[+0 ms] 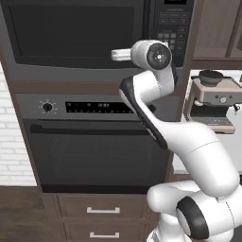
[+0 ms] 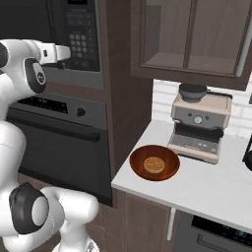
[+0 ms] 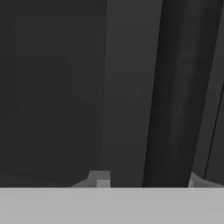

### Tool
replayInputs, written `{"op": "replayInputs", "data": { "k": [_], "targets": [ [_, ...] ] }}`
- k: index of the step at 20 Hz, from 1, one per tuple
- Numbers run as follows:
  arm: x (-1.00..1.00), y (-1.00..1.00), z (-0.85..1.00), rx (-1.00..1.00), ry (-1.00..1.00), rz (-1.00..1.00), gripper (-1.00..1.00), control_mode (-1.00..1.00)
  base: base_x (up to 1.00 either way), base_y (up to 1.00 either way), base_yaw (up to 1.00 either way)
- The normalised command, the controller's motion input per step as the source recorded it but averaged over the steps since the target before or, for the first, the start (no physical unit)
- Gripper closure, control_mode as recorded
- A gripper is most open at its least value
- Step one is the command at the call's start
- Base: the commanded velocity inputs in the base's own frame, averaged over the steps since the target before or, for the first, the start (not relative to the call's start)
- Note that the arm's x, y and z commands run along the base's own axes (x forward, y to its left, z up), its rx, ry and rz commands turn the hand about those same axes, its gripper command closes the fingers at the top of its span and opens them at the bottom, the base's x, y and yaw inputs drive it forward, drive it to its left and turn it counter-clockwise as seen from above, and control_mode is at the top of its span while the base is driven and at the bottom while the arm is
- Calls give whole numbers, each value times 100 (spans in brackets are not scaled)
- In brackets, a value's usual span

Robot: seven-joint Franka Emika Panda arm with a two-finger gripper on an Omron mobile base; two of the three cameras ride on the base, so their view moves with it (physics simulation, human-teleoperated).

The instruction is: Open the microwave, place the bowl with waffle inside the microwave, then close the microwave door and turn it on.

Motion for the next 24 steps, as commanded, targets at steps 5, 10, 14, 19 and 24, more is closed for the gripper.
{"op": "replayInputs", "data": {
  "k": [5, 10, 14, 19, 24],
  "targets": [
    [-50, 100, -18, -1, 0, 30, 100, -100, 0, 0, 0],
    [-99, 100, -23, -9, -4, 20, 100, -100, 0, 0, 0],
    [-100, 100, -29, -13, -7, 15, 100, -100, 0, 0, 0],
    [-95, 100, -6, -24, 2, 6, 100, -100, 0, 0, 0],
    [-89, 100, 0, -45, 17, 4, 100, -100, 0, 0, 0]
  ]
}}
